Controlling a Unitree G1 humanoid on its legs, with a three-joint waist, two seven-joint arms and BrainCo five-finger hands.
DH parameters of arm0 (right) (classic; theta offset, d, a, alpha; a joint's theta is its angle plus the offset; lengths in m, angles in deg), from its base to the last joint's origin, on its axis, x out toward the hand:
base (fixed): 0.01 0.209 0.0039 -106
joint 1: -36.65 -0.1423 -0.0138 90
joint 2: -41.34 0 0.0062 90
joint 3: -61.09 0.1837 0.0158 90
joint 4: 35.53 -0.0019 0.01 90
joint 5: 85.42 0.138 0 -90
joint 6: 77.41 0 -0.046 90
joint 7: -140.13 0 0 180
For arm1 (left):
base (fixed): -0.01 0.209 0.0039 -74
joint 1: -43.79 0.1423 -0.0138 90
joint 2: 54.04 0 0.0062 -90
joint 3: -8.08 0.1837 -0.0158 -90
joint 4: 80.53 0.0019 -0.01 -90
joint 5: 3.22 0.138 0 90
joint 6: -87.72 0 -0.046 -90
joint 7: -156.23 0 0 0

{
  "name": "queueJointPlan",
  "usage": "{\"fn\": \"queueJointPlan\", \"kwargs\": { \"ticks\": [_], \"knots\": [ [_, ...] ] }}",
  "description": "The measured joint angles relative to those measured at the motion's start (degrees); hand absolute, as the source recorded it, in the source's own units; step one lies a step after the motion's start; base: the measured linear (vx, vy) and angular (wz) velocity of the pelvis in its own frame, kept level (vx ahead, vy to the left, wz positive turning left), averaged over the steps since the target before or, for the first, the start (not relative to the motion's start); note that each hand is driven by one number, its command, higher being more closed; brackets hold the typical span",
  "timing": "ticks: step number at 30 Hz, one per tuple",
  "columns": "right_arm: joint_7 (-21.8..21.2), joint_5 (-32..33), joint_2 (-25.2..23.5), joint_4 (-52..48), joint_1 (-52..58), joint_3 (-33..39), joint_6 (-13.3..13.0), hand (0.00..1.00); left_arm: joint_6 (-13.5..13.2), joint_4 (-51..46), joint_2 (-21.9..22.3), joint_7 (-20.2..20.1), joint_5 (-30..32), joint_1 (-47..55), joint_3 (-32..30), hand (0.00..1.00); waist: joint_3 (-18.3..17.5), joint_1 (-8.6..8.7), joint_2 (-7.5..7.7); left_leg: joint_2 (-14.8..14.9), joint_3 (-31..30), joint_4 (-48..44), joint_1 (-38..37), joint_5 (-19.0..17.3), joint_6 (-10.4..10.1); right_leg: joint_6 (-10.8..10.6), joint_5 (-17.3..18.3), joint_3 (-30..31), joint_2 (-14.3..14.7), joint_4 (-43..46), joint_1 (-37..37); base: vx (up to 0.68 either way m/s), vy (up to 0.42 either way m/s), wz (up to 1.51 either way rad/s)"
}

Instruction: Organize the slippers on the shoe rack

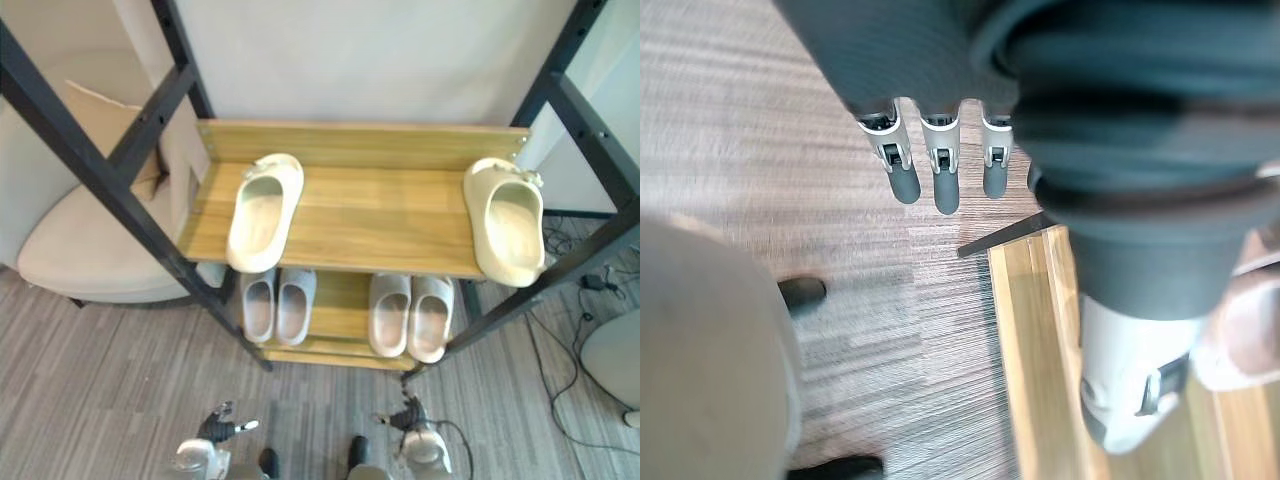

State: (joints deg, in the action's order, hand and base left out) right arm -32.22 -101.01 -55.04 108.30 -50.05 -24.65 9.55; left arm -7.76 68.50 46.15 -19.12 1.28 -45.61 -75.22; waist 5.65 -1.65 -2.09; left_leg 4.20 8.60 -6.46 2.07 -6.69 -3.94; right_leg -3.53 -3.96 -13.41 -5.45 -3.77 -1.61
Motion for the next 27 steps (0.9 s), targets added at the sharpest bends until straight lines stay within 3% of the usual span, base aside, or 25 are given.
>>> {"fn": "queueJointPlan", "kwargs": {
  "ticks": [10, 16, 20, 27],
  "knots": [
    [0.10, 2.25, -0.13, 3.66, 0.26, 2.99, 0.95, 0.00, -0.27, -0.06, -0.28, -0.73, 3.29, -1.66, 9.42, 0.00, -0.28, 1.28, 0.73, -0.84, 0.09, 4.30, -2.78, 2.07, 0.03, 0.11, -1.45, 1.46, 0.02, -1.74, 0.91, -0.09, -0.004, -0.06],
    [0.10, 2.74, -0.75, 4.90, 0.59, 4.57, 0.93, 0.00, -1.37, -11.87, -0.43, -2.66, 2.07, -2.18, 21.50, 0.00, -1.45, 1.63, 0.81, -1.49, -1.88, 5.52, -3.18, 2.09, 0.11, 0.12, -1.44, 1.15, -0.41, -1.75, 1.03, -0.02, 0.004, 0.05],
    [0.10, 2.79, -0.80, 5.79, 1.12, 4.56, 0.81, 0.00, -2.65, -26.08, -1.15, -4.25, -3.38, -2.17, 28.52, 0.00, -2.14, 1.82, 0.24, -1.95, -3.84, 5.84, -3.24, 2.66, 0.34, -0.69, -1.06, -0.04, -0.52, -1.72, 1.53, 0.07, 0.009, 0.16],
    [0.26, 2.81, -0.71, 5.70, 0.27, 4.19, 0.24, 0.00, -5.15, -41.83, -3.13, -4.60, -12.59, -4.16, 29.33, 0.00, -2.58, 2.19, 0.08, -2.33, -4.34, 7.38, -4.15, 3.20, 1.05, -0.54, -1.07, -0.99, -0.59, -1.47, 1.85, 0.08, 0.012, 0.04]
  ]
}}
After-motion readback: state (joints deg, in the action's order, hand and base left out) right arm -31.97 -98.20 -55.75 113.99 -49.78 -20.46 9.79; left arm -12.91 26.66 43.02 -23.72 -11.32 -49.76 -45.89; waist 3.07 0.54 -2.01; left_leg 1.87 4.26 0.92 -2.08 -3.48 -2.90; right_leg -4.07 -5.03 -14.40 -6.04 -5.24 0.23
